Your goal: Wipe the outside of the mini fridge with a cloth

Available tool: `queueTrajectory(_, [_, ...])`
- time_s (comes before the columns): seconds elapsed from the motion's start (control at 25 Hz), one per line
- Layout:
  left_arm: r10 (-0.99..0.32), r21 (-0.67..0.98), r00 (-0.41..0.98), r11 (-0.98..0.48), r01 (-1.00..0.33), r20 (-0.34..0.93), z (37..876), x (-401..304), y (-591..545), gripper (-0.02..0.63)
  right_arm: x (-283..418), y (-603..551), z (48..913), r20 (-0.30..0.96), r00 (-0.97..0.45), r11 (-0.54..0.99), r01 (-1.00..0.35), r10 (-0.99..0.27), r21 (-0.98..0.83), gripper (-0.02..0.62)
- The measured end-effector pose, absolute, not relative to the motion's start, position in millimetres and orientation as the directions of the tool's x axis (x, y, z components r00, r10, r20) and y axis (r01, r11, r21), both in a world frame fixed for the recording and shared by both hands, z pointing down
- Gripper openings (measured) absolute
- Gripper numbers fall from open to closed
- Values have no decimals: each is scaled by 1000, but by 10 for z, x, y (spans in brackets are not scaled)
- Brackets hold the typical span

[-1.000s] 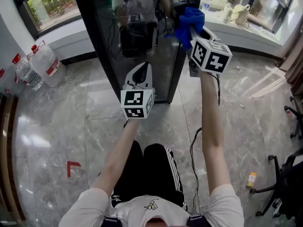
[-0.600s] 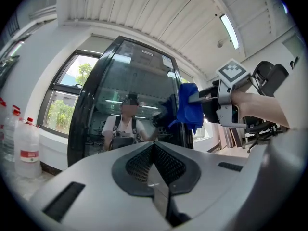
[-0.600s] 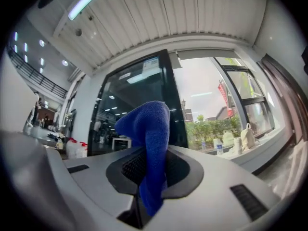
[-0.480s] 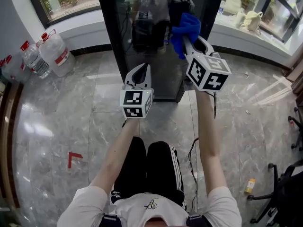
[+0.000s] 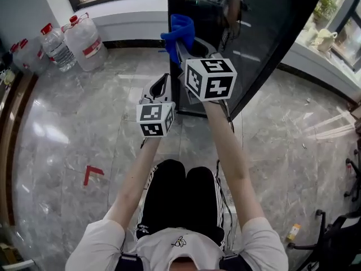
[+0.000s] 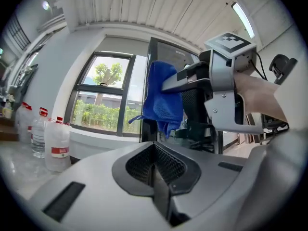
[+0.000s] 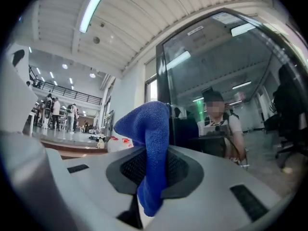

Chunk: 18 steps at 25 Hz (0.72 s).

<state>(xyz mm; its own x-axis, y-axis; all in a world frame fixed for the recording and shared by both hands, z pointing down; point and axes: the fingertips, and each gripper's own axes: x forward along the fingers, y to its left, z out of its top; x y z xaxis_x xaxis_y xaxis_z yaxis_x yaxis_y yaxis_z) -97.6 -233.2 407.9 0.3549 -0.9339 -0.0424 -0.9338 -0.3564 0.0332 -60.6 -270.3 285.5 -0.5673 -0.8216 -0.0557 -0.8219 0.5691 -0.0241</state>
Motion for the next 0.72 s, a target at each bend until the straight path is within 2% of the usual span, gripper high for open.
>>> queueTrajectory(0.24, [-944, 44, 327, -329, -943, -39, 4114, -1243, -2383, 3, -1012, -3037, 3011, 3, -555, 555, -832, -832, -5, 81])
queueTrajectory(0.56, [-932, 71, 356, -361, -930, -70, 4049, -1101, -2429, 3, -910, -3080, 3037, 6, -525, 525, -851, -851, -3, 81])
queueTrajectory(0.72, [-924, 70, 374, -379, -923, -76, 4020, -926, -2417, 3, -609, -3070, 3096, 2, -501, 501, -865, -865, -23, 81])
